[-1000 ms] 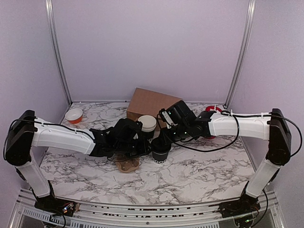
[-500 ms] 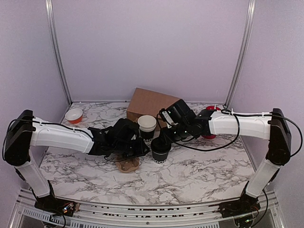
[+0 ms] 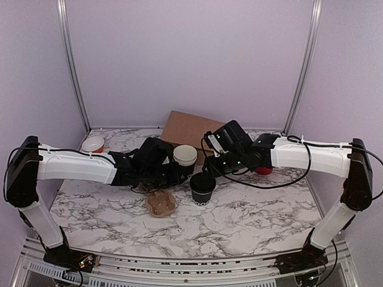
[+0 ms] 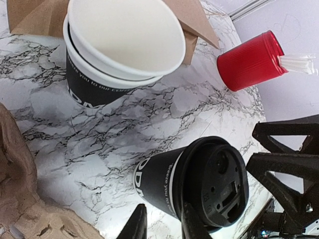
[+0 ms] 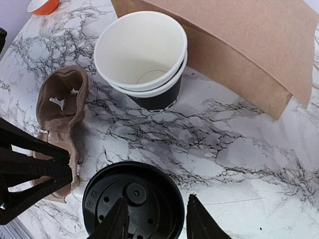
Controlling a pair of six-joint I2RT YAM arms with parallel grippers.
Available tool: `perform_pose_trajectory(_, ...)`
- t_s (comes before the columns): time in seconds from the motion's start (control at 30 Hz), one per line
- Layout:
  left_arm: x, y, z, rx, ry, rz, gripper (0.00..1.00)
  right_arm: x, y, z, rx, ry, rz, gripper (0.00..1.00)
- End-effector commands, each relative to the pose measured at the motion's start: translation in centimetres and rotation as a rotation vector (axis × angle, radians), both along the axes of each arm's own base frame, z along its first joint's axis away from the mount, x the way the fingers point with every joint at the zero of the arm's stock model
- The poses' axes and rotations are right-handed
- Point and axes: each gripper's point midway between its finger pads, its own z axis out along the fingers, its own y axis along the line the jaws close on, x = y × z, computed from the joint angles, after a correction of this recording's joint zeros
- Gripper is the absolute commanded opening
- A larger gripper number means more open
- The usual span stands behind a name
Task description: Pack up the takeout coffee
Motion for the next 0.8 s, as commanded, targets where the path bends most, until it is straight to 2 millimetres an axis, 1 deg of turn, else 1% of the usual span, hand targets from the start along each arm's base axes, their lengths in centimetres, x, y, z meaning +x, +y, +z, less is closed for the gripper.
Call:
perform_pose_trajectory(0.0, 0.5, -0.8, 1.0, -0.007, -0.010, -0.031, 0.26, -0.6, -1.1, 1.0, 0.022, -0.007, -0.028, 0.37)
perform_pose_trajectory(0.17, 0.5, -1.4, 0.2, -0.009, 0.008, -0.047, 0.25, -1.5, -1.6, -0.2, 0.021, 0.026, -0.030, 0.35)
perform_pose_trajectory(0.37, 0.5, -1.7, -0.7, 0.001, 0.025, -0.054, 0.25, -2.0, -1.2, -1.1, 0.033, 0.050, -0.017, 0.33)
perform_pose_trajectory(0.53, 0.2, -1.6, -1.9, 0.013, 0.048, -0.055, 0.24, -2.3, -0.9, -2.1, 0.022, 0.069, -0.009, 0.31)
perform_pose_trajectory(0.77, -0.5, -1.0, -3.3, 0.027, 0.076, -0.056, 0.23, -2.5, -0.8, -2.8, 0.020, 0.078, -0.005, 0.26)
